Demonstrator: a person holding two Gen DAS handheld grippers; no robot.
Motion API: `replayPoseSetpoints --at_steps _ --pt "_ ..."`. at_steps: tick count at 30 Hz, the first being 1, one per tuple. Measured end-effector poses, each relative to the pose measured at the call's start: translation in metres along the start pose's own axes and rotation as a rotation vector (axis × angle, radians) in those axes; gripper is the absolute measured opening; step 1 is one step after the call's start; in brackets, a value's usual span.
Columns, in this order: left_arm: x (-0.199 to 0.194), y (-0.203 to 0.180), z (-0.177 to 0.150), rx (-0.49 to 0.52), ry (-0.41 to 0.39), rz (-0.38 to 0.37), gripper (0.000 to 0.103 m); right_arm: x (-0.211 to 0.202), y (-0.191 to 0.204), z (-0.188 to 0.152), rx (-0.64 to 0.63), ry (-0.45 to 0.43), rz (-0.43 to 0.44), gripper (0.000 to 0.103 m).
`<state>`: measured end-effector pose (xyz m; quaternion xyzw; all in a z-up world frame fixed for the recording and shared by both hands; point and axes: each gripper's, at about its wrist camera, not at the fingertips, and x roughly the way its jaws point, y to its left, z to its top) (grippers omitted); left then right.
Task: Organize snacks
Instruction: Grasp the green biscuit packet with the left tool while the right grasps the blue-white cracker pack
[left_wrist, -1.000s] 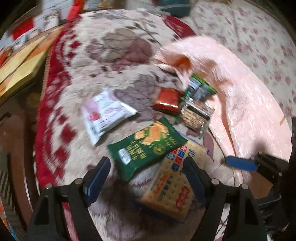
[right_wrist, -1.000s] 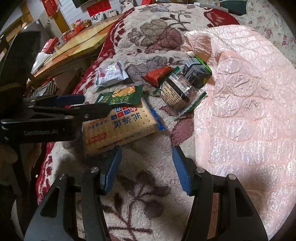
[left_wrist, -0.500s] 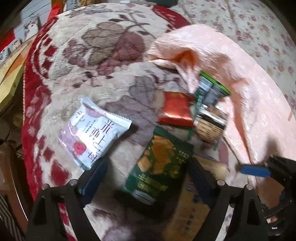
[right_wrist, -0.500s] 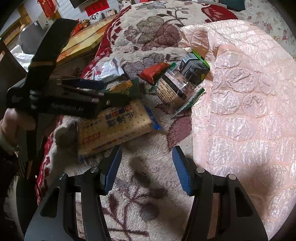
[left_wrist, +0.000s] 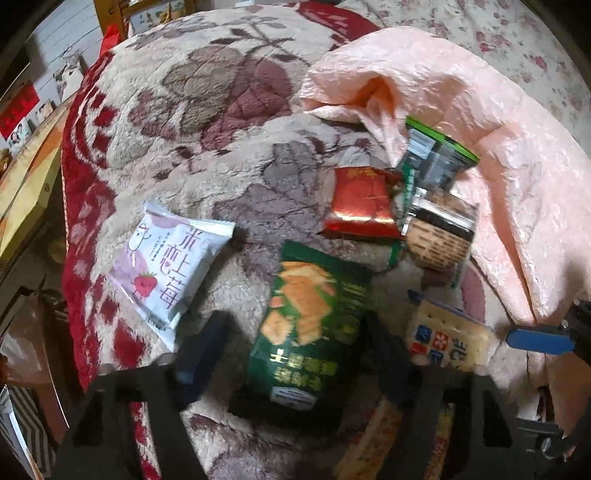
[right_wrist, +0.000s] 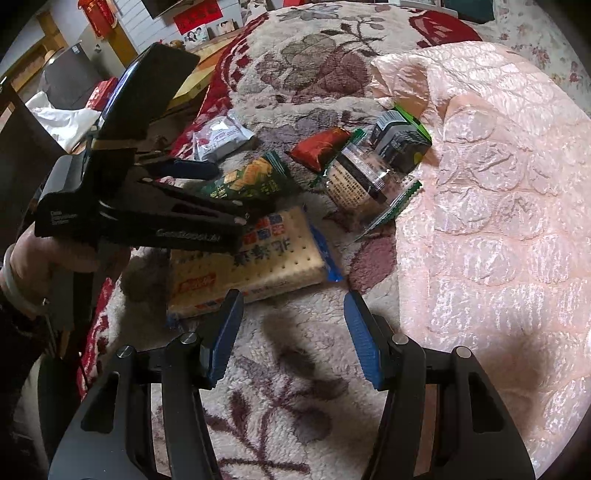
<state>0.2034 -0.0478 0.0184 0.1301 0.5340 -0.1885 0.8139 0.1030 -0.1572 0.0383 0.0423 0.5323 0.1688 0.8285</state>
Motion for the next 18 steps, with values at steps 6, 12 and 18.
replayPoseSetpoints --at_steps 6,12,18 --pt "-0.013 0.0 -0.012 -0.046 -0.028 -0.013 0.046 0.003 -0.001 0.001 0.018 0.004 0.006 0.057" --pt "-0.035 0.021 -0.034 -0.175 -0.065 0.013 0.046 0.002 0.003 0.002 0.055 0.012 0.065 0.057" --pt "-0.072 0.041 -0.068 -0.281 -0.114 0.103 0.046 0.022 0.01 0.013 0.118 0.052 0.124 0.063"
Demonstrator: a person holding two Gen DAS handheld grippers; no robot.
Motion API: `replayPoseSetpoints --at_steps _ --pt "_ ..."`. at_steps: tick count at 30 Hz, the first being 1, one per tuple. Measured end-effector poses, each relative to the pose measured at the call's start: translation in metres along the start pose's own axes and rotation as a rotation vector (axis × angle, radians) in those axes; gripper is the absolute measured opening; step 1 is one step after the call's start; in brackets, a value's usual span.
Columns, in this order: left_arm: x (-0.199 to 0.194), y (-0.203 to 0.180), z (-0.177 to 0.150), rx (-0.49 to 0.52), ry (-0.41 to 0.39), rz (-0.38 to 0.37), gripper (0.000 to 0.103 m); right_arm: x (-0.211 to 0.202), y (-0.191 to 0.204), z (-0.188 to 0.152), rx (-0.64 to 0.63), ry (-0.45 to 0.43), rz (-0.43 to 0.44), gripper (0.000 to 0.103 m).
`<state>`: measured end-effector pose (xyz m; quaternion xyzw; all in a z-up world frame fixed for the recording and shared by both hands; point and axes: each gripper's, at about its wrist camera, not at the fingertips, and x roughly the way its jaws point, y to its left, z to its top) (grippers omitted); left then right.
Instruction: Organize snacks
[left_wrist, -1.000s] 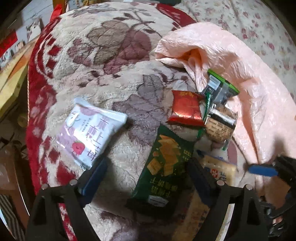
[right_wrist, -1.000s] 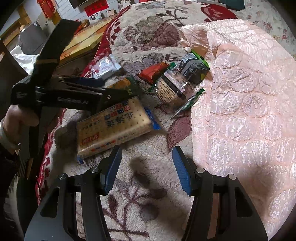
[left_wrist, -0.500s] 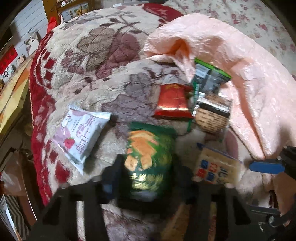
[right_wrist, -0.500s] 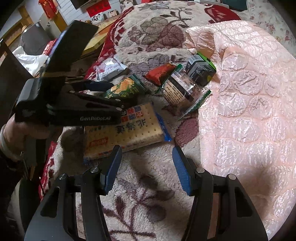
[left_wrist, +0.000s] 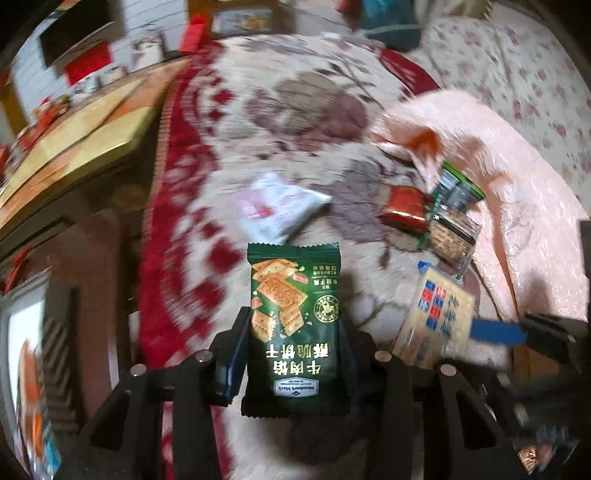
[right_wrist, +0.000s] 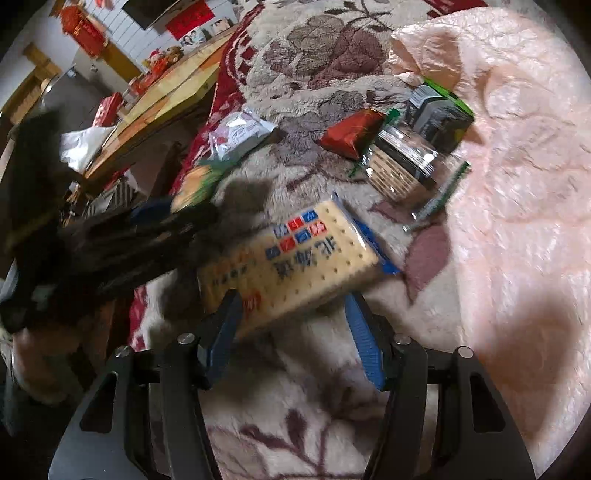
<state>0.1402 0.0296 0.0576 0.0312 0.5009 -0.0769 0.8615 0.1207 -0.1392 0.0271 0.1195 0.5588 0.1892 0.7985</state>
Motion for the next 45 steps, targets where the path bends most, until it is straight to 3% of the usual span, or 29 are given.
replayPoseSetpoints --at_steps 3,8,15,21,32,45 --pt "-0.018 0.011 -0.014 -0.024 -0.028 0.072 0.046 0.014 0.006 0.016 0.006 0.024 -0.014 0.068" --pt "-0.035 0.033 -0.03 -0.104 -0.05 0.123 0.046 0.032 0.033 0.043 -0.072 0.027 -0.089 0.069" --pt "-0.045 0.044 -0.052 -0.169 -0.053 0.122 0.046 0.059 0.076 0.038 -0.276 0.042 -0.277 0.071" --pt "-0.049 0.047 -0.063 -0.225 -0.055 0.088 0.046 0.041 0.067 0.022 -0.326 0.024 -0.191 0.055" --pt "-0.077 0.051 -0.078 -0.273 -0.089 0.141 0.046 -0.004 0.088 -0.006 -0.367 -0.04 -0.095 0.055" --pt "-0.122 0.079 -0.097 -0.339 -0.141 0.217 0.046 -0.027 0.152 -0.022 -0.453 -0.088 -0.011 0.055"
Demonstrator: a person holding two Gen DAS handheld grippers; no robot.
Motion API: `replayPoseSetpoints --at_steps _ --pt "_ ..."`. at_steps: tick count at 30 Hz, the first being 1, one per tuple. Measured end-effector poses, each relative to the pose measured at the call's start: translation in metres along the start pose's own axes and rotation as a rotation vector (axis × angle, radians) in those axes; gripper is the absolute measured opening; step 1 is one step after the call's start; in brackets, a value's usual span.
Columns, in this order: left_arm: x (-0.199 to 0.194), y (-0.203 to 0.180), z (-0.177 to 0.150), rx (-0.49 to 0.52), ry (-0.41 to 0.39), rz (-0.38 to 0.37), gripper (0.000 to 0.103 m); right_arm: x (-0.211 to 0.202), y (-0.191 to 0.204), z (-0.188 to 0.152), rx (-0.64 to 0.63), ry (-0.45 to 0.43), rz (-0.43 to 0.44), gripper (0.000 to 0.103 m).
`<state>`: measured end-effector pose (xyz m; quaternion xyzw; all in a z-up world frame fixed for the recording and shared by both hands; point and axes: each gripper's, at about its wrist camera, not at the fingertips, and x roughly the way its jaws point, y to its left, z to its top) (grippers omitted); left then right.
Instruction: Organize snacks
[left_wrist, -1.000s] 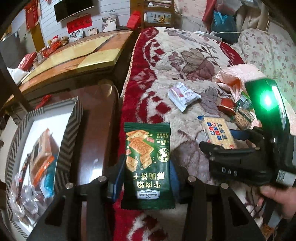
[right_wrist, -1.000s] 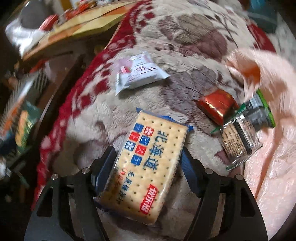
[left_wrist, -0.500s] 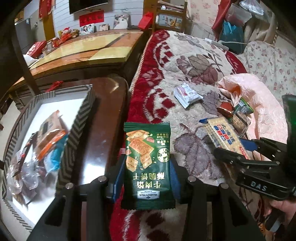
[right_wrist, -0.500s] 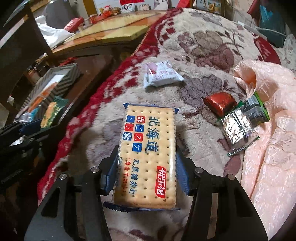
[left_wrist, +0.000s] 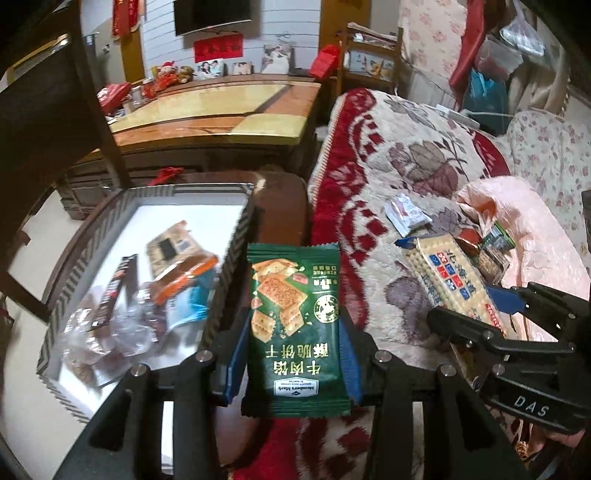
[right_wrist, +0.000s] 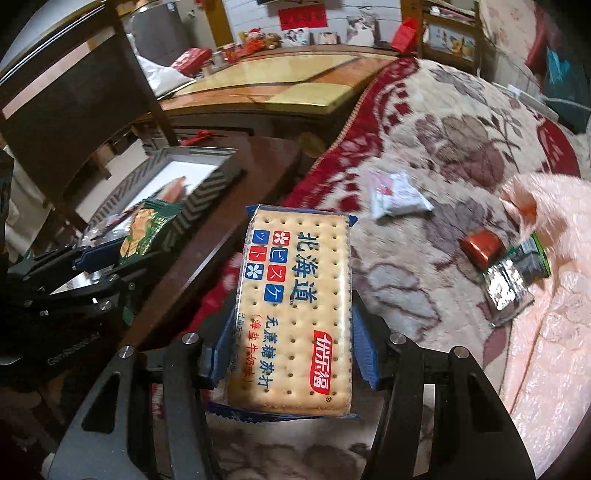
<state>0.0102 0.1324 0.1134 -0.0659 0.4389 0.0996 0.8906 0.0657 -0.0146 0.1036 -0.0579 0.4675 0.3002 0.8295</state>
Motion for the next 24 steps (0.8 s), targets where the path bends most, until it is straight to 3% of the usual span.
replayPoseSetpoints --at_steps 24 --pt "-0.026 0.072 -0.01 -0.129 -0.042 0.095 0.046 0.005 0.093 0.022 -0.153 0.003 0.074 0.055"
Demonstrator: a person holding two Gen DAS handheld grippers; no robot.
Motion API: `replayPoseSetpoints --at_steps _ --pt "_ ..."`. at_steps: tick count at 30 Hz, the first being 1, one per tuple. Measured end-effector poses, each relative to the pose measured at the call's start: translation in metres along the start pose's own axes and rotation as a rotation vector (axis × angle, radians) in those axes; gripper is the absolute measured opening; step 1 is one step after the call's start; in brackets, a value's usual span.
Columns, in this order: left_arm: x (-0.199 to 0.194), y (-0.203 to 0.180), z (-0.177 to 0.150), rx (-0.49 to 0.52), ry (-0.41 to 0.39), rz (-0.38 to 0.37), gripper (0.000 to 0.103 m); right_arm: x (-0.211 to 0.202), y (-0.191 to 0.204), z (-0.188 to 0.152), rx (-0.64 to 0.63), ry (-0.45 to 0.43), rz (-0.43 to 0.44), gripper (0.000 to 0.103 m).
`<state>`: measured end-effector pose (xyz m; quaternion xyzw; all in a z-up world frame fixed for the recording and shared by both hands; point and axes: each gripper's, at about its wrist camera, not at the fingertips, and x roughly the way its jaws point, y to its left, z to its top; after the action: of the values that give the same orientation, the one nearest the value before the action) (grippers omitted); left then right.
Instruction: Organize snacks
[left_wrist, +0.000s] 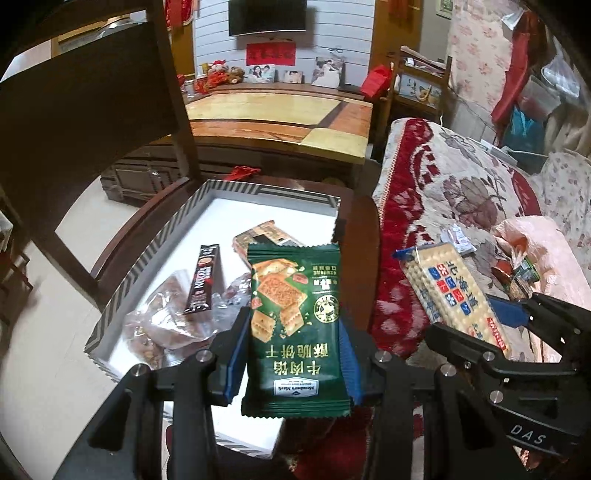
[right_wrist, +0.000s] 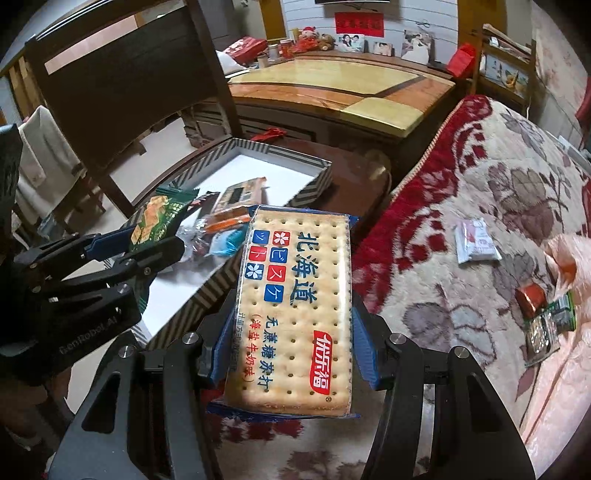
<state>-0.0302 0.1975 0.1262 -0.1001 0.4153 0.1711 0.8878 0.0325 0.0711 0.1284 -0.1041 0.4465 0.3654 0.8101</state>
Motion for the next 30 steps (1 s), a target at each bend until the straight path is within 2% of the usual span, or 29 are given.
replayPoseSetpoints --at_steps 30 --pt "0.019 0.081 -0.011 -0.145 0.043 0.096 0.046 0.049 0.059 0.031 -0.105 0.061 0.076 0.055"
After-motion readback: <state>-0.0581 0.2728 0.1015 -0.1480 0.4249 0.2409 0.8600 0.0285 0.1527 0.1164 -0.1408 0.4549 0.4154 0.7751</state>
